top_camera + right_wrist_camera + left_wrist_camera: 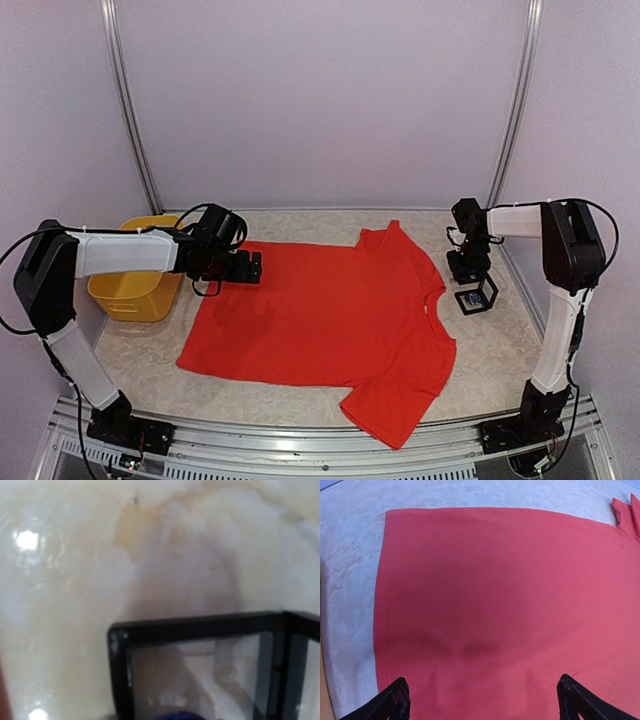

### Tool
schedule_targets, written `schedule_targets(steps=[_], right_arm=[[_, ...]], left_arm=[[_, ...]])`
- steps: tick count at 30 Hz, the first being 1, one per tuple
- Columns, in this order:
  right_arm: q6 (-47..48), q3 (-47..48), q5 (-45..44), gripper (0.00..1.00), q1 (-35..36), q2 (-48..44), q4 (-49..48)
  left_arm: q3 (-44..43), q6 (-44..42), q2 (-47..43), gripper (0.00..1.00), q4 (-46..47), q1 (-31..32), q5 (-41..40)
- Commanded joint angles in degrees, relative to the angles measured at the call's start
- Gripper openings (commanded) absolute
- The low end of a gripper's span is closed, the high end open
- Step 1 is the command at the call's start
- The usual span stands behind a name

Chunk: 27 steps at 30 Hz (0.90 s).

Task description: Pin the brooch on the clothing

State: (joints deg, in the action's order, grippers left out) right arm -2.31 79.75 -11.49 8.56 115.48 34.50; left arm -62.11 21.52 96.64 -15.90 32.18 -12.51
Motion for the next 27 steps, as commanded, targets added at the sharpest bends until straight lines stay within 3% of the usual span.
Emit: schedule_targets(steps=[1, 27], right_arm=[[-0.1, -0.6, 1.0, 0.40, -0.3, 1.0, 1.3], [0.5, 1.8, -1.3, 0.05, -0.3, -3.0, 3.7]], left_arm=[[-1.7, -0.9, 0.9, 0.97, -0.5, -0.4, 0.8], [-1.8, -1.7, 0.9, 0.97, -1.1, -0.5, 1.1]])
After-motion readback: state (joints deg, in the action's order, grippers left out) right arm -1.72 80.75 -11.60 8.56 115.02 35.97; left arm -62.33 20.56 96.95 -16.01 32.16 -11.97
